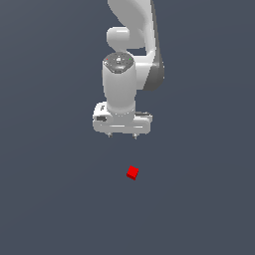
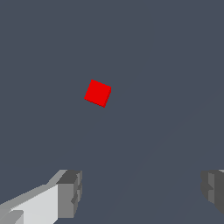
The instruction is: Pick up the red cube and move it to a goal position.
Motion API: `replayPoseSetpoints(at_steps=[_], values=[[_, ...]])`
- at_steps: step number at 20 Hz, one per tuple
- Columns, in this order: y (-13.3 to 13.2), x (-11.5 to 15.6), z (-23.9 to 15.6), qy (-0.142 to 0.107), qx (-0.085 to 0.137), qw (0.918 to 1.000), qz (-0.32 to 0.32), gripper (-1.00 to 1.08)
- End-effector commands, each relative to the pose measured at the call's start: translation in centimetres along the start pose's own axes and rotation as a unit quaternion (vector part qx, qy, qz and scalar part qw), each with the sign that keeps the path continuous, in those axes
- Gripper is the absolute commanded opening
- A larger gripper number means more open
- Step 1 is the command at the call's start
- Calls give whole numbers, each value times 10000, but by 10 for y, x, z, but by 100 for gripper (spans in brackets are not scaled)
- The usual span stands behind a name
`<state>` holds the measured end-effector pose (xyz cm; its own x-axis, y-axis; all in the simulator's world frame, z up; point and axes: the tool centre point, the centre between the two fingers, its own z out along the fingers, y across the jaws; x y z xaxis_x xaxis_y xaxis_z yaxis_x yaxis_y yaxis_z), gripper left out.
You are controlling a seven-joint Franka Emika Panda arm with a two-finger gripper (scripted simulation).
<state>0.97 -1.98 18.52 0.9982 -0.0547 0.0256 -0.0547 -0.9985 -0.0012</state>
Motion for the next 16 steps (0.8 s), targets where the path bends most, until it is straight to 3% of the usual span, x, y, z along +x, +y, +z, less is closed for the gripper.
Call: replayPoseSetpoints(at_steps=[1,8,16], values=[[0,0,0,0,0,10000,0,100],[-5,5,12,-8,-3,9999,131,100],[-19,22,52,-38,-14,9983,581,100]])
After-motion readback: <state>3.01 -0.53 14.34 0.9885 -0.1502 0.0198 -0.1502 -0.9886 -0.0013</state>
